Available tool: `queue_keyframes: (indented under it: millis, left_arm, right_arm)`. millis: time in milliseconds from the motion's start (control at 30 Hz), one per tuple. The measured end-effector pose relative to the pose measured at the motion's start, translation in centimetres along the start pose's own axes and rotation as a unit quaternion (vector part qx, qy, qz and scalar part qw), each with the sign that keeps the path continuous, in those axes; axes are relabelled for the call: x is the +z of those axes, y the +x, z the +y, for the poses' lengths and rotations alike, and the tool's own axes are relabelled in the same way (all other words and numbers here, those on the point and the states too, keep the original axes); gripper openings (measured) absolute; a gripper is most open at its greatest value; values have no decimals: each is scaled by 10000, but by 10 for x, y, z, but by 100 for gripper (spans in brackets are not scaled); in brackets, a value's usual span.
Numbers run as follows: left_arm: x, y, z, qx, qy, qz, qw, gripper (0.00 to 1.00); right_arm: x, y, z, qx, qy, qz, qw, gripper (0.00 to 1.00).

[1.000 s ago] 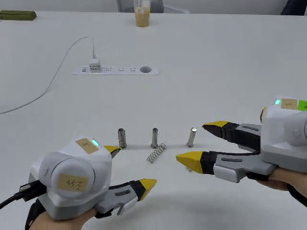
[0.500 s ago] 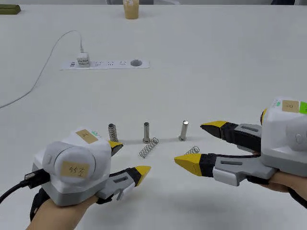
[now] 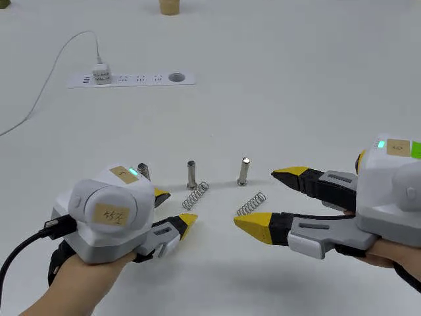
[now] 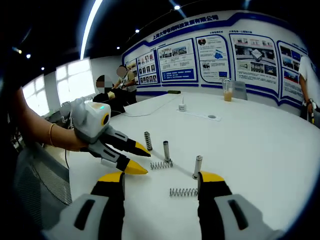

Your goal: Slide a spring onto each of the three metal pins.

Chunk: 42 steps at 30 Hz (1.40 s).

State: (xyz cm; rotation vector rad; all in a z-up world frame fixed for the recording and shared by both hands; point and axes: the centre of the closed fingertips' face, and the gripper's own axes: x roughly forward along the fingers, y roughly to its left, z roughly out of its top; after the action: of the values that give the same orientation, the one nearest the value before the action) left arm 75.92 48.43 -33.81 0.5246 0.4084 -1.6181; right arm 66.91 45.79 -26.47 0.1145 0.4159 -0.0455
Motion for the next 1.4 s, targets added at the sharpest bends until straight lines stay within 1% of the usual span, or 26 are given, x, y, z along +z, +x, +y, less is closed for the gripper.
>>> queue_keyframes:
  millis: [267, 400, 433, 667, 833, 933, 1033, 1167, 1200, 1267, 1333, 1400]
  left_arm:
    - [-2, 7, 0, -28, -51, 38, 10000, 25]
    - [-3, 10, -1, -42, -11, 97, 9999, 23]
    - [-3, 11, -1, -62, -30, 65, 10000, 22]
    - [0, 15, -2, -101, -70, 86, 9999, 19]
    - [0, 15, -3, -102, -88, 115, 9998, 12]
    - [1, 16, -2, -101, -122, 107, 9998, 11]
    - [0, 15, -5, -180, -201, 131, 9995, 11]
    - [-1, 12, -7, -198, -148, 165, 9996, 10]
    - [0, 10, -8, -219, -163, 166, 9995, 10]
    - [4, 6, -11, -265, -161, 86, 9995, 10]
    - [7, 3, -13, -290, -130, 54, 9995, 10]
    - [10, 0, -14, -308, -119, 19, 9995, 10]
  right_arm:
    - [-2, -2, -1, -33, 47, -17, 10000, 61]
    - [-4, -2, -2, -45, 76, -13, 10000, 61]
    - [-5, -2, -1, -42, 79, -6, 10000, 62]
    - [-8, -2, -1, -39, 109, 21, 9999, 63]
    - [-10, -2, -1, -61, 89, 49, 9999, 65]
    - [-10, -2, -2, -58, 118, 51, 9999, 66]
    - [-10, -3, -3, -76, 137, 51, 9999, 67]
    - [-8, -4, -4, -93, 172, 47, 9998, 67]
    - [-8, -4, -4, -95, 186, 41, 9998, 67]
    - [-6, -5, -5, -101, 243, 3, 9997, 67]
    - [-3, -6, -6, -113, 311, -39, 9994, 66]
    - [-1, -6, -6, -124, 296, -47, 9995, 66]
